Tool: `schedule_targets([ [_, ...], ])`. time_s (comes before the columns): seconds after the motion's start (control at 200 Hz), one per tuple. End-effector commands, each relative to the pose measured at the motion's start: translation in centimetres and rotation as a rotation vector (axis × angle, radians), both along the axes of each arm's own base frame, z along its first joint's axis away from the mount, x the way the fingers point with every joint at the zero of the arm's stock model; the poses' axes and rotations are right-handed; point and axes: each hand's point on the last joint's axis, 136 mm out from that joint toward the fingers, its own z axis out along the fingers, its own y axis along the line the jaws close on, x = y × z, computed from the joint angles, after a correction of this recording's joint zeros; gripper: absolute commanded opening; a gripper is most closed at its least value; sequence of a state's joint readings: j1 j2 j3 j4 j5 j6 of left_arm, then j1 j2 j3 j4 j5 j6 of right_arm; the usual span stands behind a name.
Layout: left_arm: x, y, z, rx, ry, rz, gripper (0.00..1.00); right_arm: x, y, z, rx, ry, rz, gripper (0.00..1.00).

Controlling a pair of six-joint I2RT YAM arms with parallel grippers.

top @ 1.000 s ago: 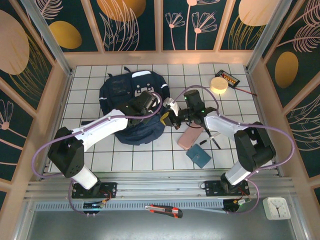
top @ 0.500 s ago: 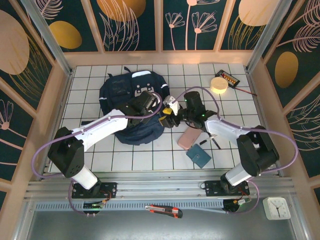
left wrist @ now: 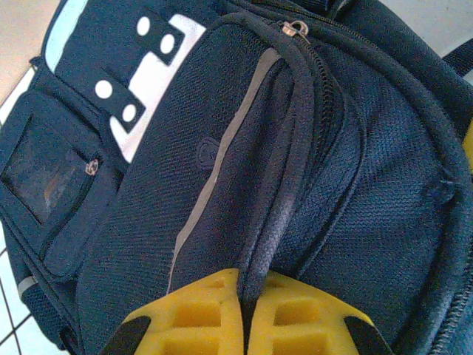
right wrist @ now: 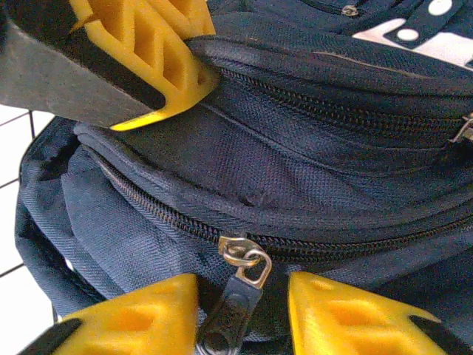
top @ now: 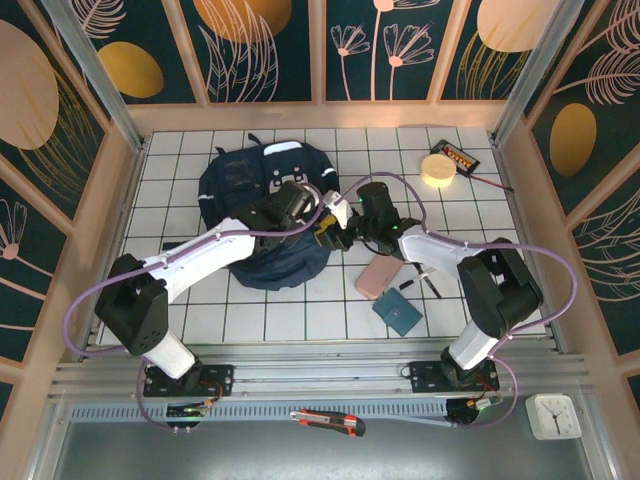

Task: Pack the student bag

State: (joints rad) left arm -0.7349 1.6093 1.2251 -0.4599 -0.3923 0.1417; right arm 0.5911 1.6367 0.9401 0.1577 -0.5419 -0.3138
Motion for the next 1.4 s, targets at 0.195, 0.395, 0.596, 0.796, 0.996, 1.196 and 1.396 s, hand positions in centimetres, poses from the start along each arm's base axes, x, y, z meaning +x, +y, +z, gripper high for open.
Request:
schedule_targets([
  [0.195,0.7,-0.1,1.3,-0.019,-0.030,0.016,0.00,0.8,0.1,2.0,0.000,-0.053,-0.030,0.00],
  [0.395,0.6,-0.2,1.2,-0.032,-0.023,0.025,0.00,0.3,-0.1,2.9,-0.014,-0.055,-0.022,0.00],
  [0.596,1.0,-1.5,1.5,-0.104,-0.002,0.032,0.00,-1.8,1.6,3.3,0.021,0.092,0.074,0.00],
  [0.796,1.4,-3.2,2.3,-0.199,0.014,0.035,0.00,-3.1,3.6,3.4,0.117,0.206,0.075,0.00],
  [0.996,1.4,-3.4,3.2,-0.226,0.009,0.038,0.00,-2.7,4.3,4.1,0.255,0.320,-0.011,0.00],
  [1.196,2.1,-4.3,5.2,-0.274,-0.001,0.050,0.00,-3.5,5.2,2.9,0.398,0.504,-0.092,0.00],
  [1.396,3.5,-5.3,8.1,-0.307,-0.021,0.080,0.00,-4.0,5.9,3.3,0.532,0.549,-0.160,0.00],
])
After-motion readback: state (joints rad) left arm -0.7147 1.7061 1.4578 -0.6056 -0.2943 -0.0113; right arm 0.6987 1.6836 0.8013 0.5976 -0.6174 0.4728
